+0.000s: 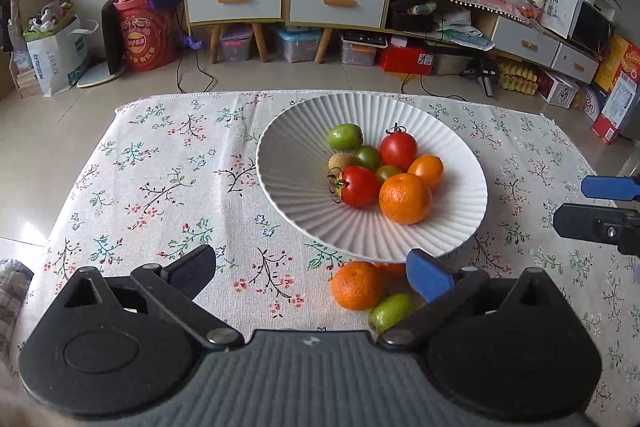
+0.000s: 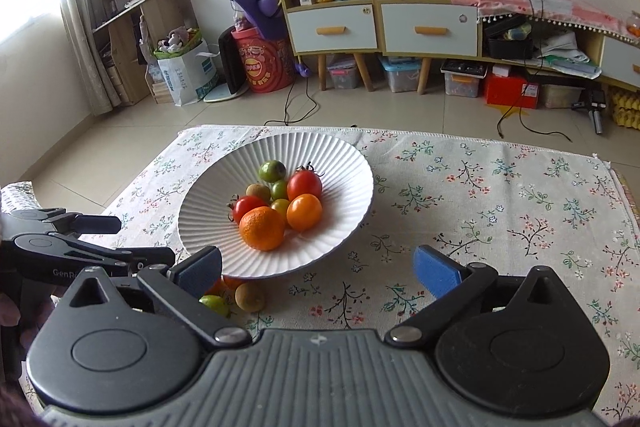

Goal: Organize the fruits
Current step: 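Withdraw both open tools from the plate toward the remaining fruits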

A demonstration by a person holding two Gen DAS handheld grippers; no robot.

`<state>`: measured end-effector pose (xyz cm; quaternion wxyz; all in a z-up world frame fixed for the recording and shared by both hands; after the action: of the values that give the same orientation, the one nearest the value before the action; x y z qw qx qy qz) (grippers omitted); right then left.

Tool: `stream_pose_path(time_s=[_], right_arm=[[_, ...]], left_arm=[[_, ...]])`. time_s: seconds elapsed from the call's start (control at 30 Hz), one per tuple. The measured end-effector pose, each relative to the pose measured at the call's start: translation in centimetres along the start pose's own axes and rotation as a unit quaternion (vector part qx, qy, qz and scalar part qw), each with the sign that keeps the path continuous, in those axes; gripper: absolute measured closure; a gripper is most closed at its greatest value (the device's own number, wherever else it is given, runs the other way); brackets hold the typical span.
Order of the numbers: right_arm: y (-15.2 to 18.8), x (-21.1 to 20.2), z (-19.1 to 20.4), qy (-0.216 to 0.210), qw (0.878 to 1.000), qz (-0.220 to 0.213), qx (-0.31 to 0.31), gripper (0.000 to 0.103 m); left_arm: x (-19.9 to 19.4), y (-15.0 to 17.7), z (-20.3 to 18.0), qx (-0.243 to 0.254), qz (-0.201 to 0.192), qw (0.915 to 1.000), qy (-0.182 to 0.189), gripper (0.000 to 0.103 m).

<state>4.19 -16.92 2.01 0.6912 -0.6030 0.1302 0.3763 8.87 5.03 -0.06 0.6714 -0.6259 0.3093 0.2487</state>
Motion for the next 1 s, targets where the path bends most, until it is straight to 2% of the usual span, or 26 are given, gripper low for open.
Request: stream_pose_path(time_s=[0.7, 1.0], right_arm=[[3.2, 0.7, 2.9, -0.015, 1.0, 0.003, -0.016, 0.001], [4.3, 2.3, 3.8, -0.008, 0.999, 0.021, -0.023, 0.001]], left_arm=[[-2.2, 5.9, 5.6, -0.015, 0.002, 0.9998, -0.013, 0.008], [-1.6, 7.6, 6.3, 0.012, -0.014, 0.9997, -0.017, 0.007]])
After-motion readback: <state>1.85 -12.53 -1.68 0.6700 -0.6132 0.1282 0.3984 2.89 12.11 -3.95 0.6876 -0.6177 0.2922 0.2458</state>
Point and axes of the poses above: each gripper's, at about its wrist camera, not at the fingertips, and x roughly the way its jaws point, z to its left, y to its underside, the point moved 2 cm from there along x, roughly the way its jaws point, and after that the axes turned 6 degrees about -y, right-handed, at the moved point
